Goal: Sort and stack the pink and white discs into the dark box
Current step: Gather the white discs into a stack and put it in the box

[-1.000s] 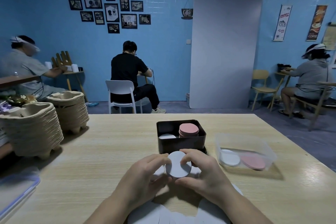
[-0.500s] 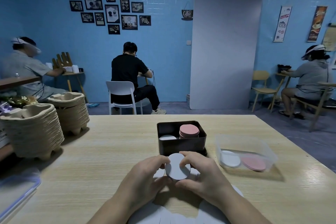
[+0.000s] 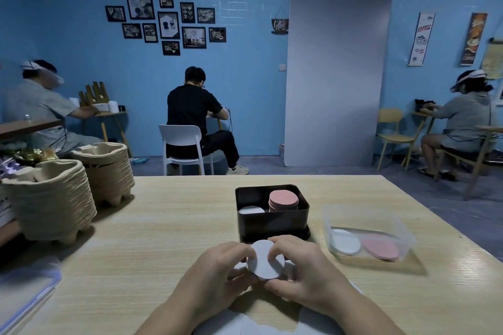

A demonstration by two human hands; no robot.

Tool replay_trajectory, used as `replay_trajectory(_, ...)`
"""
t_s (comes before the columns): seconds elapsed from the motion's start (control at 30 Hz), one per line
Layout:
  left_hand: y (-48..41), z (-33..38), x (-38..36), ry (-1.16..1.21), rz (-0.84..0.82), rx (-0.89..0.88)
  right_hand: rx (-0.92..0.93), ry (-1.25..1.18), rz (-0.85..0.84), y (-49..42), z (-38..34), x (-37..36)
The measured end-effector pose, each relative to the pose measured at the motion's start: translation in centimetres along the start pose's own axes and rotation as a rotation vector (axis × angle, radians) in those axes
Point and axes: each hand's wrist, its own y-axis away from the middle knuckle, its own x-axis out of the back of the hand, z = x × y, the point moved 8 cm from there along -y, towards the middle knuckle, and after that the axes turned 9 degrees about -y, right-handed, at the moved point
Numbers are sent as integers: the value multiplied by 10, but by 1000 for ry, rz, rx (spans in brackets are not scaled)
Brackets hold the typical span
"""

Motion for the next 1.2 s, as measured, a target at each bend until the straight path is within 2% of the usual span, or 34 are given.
replay_trajectory(0.23,-1,1,4,-9,12,-15,24,74,-2,-3,-7,2)
replay_trajectory(0.5,-5,5,18,-17,26,-13,27,-1,6,-14,-14,11)
replay_trajectory(0.7,-22,-2,45,-72,143,18,60,-44,101,-33,-21,41)
replay_trajectory(0.8,-37,-11,57,-119,176,61,21,-71,123,-54,-17,56)
replay_trajectory(0.97,-62,-32,56,-154,115,106,-92,-40,105,-96,2,69)
replay_trajectory(1.2,-59,-55,32,-200,12,101,-196,66,-19,-138,28,55)
